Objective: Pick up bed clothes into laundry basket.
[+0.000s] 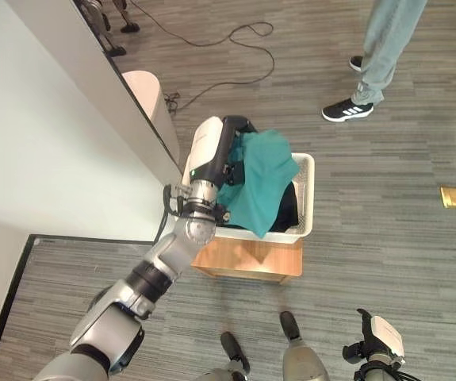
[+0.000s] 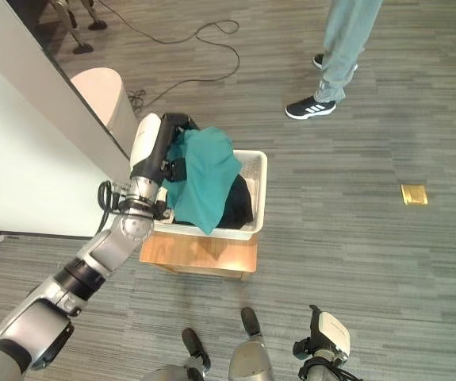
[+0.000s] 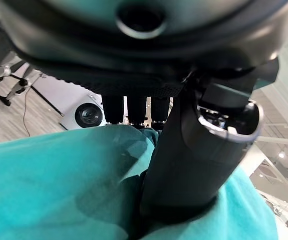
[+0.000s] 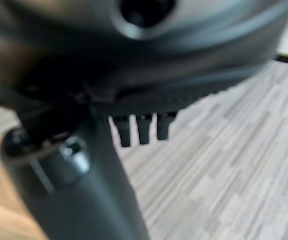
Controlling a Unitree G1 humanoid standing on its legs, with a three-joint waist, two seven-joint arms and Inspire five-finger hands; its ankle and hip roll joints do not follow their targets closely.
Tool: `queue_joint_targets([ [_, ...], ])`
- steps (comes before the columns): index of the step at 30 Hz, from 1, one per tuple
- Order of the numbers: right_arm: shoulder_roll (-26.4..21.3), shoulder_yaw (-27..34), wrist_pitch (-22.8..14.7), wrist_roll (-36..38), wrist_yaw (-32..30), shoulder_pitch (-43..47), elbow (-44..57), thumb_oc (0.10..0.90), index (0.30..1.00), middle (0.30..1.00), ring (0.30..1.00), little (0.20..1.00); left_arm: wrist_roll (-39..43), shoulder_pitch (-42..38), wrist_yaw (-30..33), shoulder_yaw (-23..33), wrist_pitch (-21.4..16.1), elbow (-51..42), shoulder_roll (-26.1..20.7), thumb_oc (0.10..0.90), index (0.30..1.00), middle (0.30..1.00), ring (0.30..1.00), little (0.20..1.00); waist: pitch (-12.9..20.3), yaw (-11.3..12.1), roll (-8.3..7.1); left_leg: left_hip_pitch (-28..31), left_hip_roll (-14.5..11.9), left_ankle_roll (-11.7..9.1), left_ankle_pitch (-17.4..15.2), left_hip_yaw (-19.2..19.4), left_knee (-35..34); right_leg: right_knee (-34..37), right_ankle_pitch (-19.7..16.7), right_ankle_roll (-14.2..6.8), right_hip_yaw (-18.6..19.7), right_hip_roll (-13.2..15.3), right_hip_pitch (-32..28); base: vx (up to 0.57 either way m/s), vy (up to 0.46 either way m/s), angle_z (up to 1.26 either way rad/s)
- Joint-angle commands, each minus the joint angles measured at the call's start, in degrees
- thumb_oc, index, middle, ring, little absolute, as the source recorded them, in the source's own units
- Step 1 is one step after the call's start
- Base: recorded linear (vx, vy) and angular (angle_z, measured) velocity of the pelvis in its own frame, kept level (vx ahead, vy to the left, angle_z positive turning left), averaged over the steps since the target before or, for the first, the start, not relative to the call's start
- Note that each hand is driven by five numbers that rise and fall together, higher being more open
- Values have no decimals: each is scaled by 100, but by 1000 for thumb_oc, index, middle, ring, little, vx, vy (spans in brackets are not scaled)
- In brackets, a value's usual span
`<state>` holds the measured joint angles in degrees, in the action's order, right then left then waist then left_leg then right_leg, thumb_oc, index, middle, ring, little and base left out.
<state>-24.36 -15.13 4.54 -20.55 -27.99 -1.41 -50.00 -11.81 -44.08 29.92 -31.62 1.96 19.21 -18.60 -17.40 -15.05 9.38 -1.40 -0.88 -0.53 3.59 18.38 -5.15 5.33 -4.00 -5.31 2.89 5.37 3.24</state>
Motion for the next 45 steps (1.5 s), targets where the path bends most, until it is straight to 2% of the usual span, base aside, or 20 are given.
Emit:
queue_joint_targets([
  [1,-267,98,-89,155,-546,274,-41,800,900,900,900,900,-560,-1234,434,-137,-67,528,33,400,300,300,300,300,294,20,-218,-103,-296,-421,-408,-80,15,-33,273,-731,-387,640,133,-37,26,-9],
  [3,-263,103,-88,155,-547,282,-42,800,900,900,900,900,-561,-1254,440,-143,-73,550,40,400,300,300,300,300,300,32,-218,-118,-296,-421,-406,-73,15,-33,269,-731,-379,639,152,-43,8,-8],
  [4,-276,67,-113,221,-615,393,-49,800,900,900,900,900,-889,-1492,408,-364,84,931,-32,400,300,300,300,300,208,-6,-302,-295,-306,-425,-364,-32,15,-33,201,-742,-358,622,342,-62,-5,-11],
  [11,-298,-32,-241,351,-749,601,-174,800,900,900,900,900,-1196,-1904,481,-592,229,1716,-144,400,300,300,300,300,29,-3,-483,-754,-366,-470,-212,8,15,-33,71,-736,-457,605,778,-65,-15,-11],
  [12,-311,-56,-266,378,-751,646,-201,800,900,900,900,900,-1248,-1980,476,-644,245,1799,-145,513,469,469,469,469,-8,-6,-516,-810,-376,-478,-195,12,15,-33,52,-736,-468,605,832,-47,-20,-2],
  [13,-310,-63,-294,399,-781,676,-240,800,900,900,900,900,-1292,-2062,501,-689,248,1867,-185,595,592,592,592,592,-39,-18,-536,-887,-383,-482,-169,7,15,-33,37,-741,-478,607,901,-40,-17,3],
  [14,-308,-69,-320,423,-792,702,-273,800,900,900,900,900,-1353,-2140,513,-729,254,1902,-231,703,754,754,754,754,-61,-25,-558,-946,-390,-489,-151,6,15,-33,22,-744,-483,610,956,-48,-9,3],
  [15,-304,-79,-356,445,-812,716,-286,800,900,900,900,900,-1418,-2204,530,-759,286,1958,-244,703,754,754,754,754,-95,-40,-580,-999,-402,-497,-135,16,15,-33,7,-753,-487,614,1007,-44,-3,3],
  [16,-280,-89,-384,470,-824,755,-315,800,900,900,900,900,-1471,-2259,534,-791,306,2028,-259,800,900,900,900,900,-111,-41,-601,-1059,-409,-505,-120,17,15,-33,-10,-758,-498,613,1075,-37,-4,2],
  [19,-277,-124,-463,528,-828,877,-425,800,900,900,900,900,-1619,-2432,596,-885,364,2221,-449,800,900,900,900,900,-142,-42,-681,-1207,-441,-514,-104,61,15,-33,-52,-791,-470,610,1247,-10,0,-3],
  [24,-238,-145,-573,617,-816,847,-500,800,900,900,900,900,-1532,-2392,721,-777,328,2084,-512,800,900,900,900,900,-146,11,-739,-1219,-454,-511,-117,79,15,-33,-72,-802,-443,614,1288,3,1,-3],
  [29,-175,-220,-650,698,-733,838,-559,800,900,900,900,900,-1552,-2514,850,-752,336,1897,-297,800,900,900,900,900,-58,62,-747,-1119,-443,-500,-160,-38,15,-33,-31,-777,-489,611,1173,17,-17,3],
  [38,-216,-220,-628,758,-426,759,-899,800,900,900,900,900,-1729,-2148,767,-660,182,989,63,800,900,900,900,900,171,242,-721,-633,-422,-483,-278,-275,15,-33,161,-715,-658,587,534,49,-46,19],
  [45,-197,-354,-550,611,-168,808,-1051,800,900,900,900,900,-1847,-1932,664,-569,118,656,-113,800,900,900,900,900,313,451,-745,-374,-446,-507,-284,-386,15,-33,239,-709,-866,542,125,11,-30,13],
])
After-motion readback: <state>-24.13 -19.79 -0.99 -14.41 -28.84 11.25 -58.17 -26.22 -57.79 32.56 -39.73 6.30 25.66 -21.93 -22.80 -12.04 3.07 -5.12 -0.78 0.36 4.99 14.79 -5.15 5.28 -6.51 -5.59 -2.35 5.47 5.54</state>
